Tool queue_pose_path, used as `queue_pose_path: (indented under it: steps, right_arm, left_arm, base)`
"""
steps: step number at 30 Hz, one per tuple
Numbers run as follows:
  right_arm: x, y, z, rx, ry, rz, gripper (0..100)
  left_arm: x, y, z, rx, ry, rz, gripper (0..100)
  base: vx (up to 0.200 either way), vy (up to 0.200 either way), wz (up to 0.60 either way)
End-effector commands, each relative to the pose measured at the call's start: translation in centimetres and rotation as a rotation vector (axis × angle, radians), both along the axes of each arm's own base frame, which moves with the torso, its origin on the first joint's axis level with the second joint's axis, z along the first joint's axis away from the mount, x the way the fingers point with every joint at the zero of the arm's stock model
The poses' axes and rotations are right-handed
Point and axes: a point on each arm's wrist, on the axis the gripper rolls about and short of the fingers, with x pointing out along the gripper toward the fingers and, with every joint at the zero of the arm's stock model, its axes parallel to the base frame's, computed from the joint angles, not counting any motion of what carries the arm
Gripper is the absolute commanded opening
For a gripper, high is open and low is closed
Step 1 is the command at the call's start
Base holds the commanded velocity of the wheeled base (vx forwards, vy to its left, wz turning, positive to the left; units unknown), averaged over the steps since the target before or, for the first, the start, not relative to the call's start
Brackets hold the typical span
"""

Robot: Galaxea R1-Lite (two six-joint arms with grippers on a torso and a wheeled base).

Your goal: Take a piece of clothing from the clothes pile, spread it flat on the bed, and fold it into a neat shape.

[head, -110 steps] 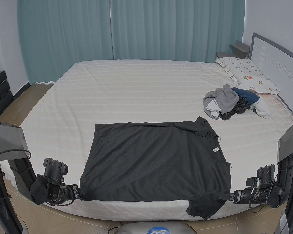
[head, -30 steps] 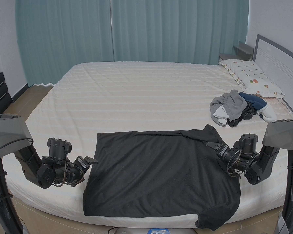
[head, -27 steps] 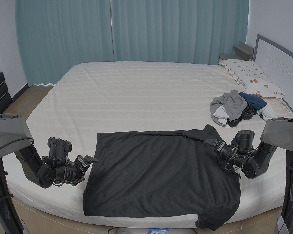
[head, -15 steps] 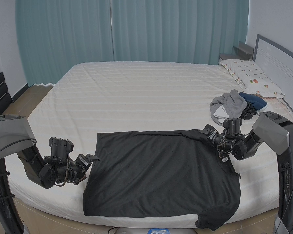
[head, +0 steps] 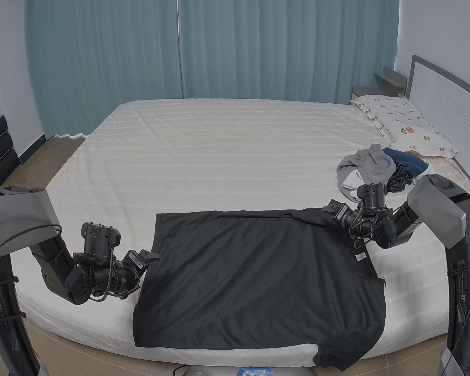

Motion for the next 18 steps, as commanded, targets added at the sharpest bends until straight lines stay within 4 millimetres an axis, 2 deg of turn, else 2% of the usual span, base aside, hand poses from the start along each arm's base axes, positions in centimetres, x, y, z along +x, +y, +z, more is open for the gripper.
queue_pose_path:
  steps: [1, 5, 8, 13, 15, 18]
  right_arm:
    - [-1.4, -0.2, 1.1, -0.026, 0.008, 0.019, 100]
    - [-1.8, -0.1, -0.6, -0.032, 0.051, 0.024, 100]
    - [-1.7, -0.1, -0.8, -0.033, 0.053, 0.024, 100]
    - [1.0, 0.4, -3.0, -0.028, 0.029, 0.020, 100]
    - [1.4, 0.6, -2.9, -0.026, 0.014, 0.022, 100]
    - [3.6, 1.1, -2.5, 0.017, -0.088, 0.018, 100]
  left_arm:
    - [-0.1, -0.1, -0.3, 0.006, 0.009, -0.003, 100]
    - [-0.1, -0.2, -0.3, 0.007, 0.008, -0.006, 100]
    - [-0.1, -0.2, -0.3, 0.007, 0.008, -0.006, 100]
    - [-0.1, -0.2, -0.4, 0.007, 0.010, -0.007, 100]
    - [-0.1, -0.2, -0.4, 0.008, 0.010, -0.004, 100]
    - [-0.1, -0.2, -0.4, 0.010, 0.009, -0.006, 100]
  base:
    - [0.000, 0.000, 0.00]
    - [0.000, 0.000, 0.00]
    - [0.000, 0.000, 0.00]
    - [0.000, 0.000, 0.00]
    - [0.000, 0.000, 0.00]
    - [0.000, 0.000, 0.00]
